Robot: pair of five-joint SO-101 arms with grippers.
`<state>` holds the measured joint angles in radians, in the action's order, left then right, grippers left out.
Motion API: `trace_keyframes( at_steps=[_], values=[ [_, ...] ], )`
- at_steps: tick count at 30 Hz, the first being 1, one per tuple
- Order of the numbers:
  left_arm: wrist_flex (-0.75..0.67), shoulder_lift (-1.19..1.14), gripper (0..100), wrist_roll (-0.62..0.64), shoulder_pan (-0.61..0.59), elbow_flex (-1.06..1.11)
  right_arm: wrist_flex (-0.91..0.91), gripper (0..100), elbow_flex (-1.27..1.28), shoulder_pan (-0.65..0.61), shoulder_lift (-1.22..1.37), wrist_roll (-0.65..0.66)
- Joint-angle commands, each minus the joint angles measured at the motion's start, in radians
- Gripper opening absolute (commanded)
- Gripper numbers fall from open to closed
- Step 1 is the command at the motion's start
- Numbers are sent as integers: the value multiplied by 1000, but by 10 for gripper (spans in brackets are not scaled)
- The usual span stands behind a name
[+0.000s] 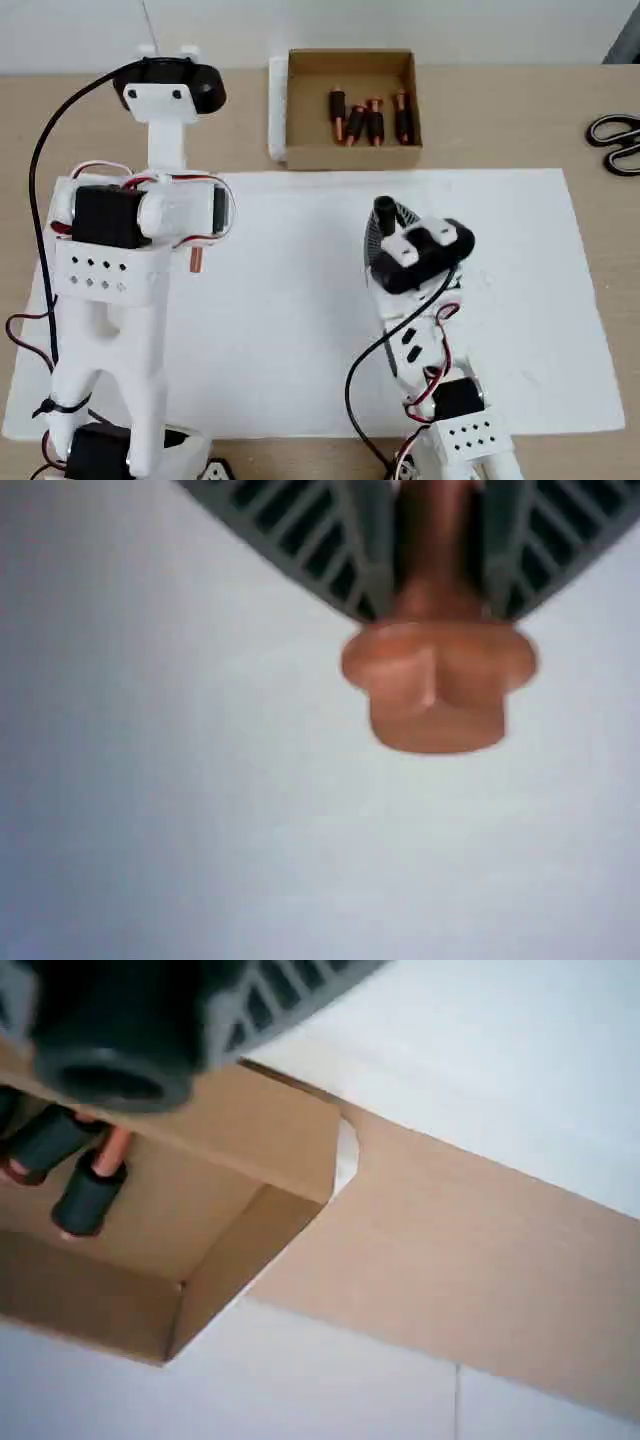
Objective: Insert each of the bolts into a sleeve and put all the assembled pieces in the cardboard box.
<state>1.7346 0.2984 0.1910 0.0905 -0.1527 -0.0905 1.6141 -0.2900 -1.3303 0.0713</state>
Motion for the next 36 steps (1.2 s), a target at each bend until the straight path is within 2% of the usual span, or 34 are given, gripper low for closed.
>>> trace_keyframes(
  at_steps=[1,5,9,16,20,25,32,36],
  values=[
    [15,44,6,28,11,-47,-242,4,81,-28,-16,-49],
    [15,44,6,80,11,-47,-294,4,72,-79,-18,-40],
    [14,46,6,81,11,-47,-289,4,75,-163,-18,26],
    [-23,80,6,84,11,-64,-289,4,75,-180,-18,40],
    [-172,178,6,181,68,-64,-288,4,77,-180,-18,38],
    [-436,244,6,199,195,-25,-288,4,77,-180,-18,38],
    [-586,252,6,203,305,185,-286,4,77,-176,-18,38],
    [-632,245,6,203,364,205,-286,4,77,-176,-15,38]
  ],
)
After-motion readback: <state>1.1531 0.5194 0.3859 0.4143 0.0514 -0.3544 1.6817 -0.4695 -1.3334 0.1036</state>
